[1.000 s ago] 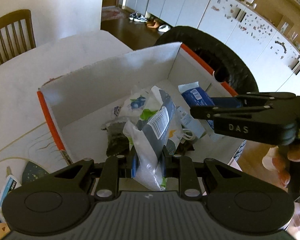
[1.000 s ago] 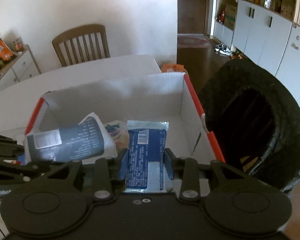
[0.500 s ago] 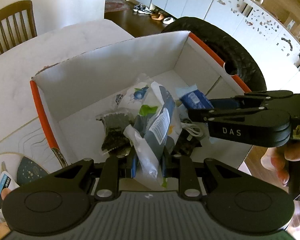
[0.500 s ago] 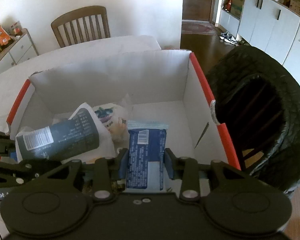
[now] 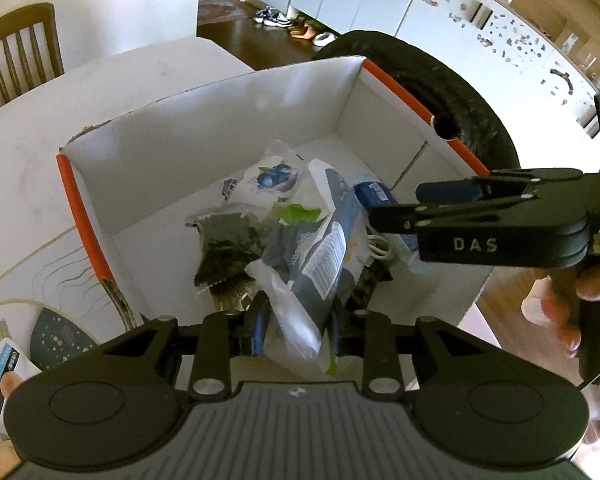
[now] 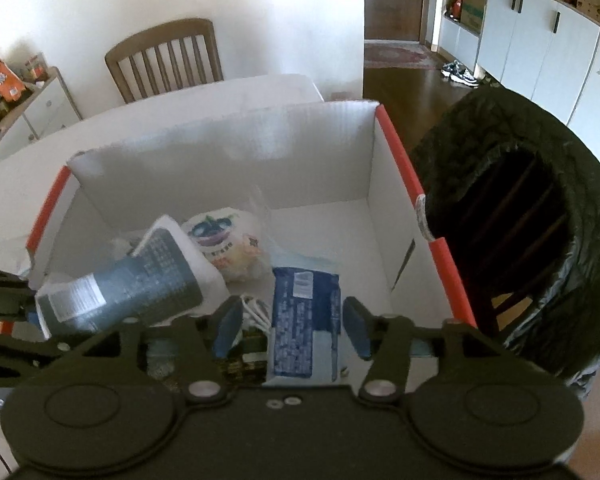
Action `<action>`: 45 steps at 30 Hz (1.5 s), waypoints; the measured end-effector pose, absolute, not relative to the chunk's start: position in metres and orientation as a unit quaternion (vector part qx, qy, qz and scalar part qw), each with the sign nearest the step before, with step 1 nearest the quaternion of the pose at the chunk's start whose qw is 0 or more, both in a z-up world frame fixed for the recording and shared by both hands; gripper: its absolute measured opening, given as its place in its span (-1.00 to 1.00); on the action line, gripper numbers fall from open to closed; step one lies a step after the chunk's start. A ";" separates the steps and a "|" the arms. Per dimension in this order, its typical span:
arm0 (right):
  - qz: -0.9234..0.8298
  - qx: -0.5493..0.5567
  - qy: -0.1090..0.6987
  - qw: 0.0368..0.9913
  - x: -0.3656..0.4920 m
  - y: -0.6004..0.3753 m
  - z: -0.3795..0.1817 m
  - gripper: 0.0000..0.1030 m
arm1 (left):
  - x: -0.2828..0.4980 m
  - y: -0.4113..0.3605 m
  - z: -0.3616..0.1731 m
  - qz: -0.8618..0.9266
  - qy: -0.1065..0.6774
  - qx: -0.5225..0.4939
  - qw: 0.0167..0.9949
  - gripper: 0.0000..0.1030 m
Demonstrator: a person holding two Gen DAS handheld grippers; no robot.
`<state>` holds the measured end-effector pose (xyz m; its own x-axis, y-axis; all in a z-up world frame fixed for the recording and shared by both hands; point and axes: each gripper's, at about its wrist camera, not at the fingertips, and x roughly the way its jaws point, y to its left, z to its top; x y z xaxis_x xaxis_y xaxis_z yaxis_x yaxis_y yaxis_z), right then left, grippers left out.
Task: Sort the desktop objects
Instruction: 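Open left tool to drop the grey-label pack while right tool releases the blue bar, then withdraw both tools from the shoebox back over the mat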
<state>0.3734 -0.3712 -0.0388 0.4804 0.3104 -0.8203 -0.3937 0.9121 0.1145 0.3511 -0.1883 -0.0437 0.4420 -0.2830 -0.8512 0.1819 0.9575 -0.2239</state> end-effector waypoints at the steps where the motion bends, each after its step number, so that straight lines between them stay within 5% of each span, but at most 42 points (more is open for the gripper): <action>1: 0.207 -0.041 0.465 0.859 0.372 -0.372 -0.037 0.10 | 0.349 -0.188 -0.042 -0.140 0.508 -0.050 0.849 -0.45; 41: 0.223 0.005 0.391 0.893 0.269 -0.359 0.037 0.44 | 0.262 -0.138 0.015 -0.192 0.416 -0.053 0.887 -0.43; 43: 0.219 -0.004 0.384 0.897 0.262 -0.353 0.037 0.56 | 0.256 -0.133 0.016 -0.190 0.415 -0.053 0.888 -0.39; 45: 0.218 -0.015 0.376 0.901 0.254 -0.347 0.038 0.57 | 0.250 -0.127 0.016 -0.193 0.413 -0.058 0.888 0.17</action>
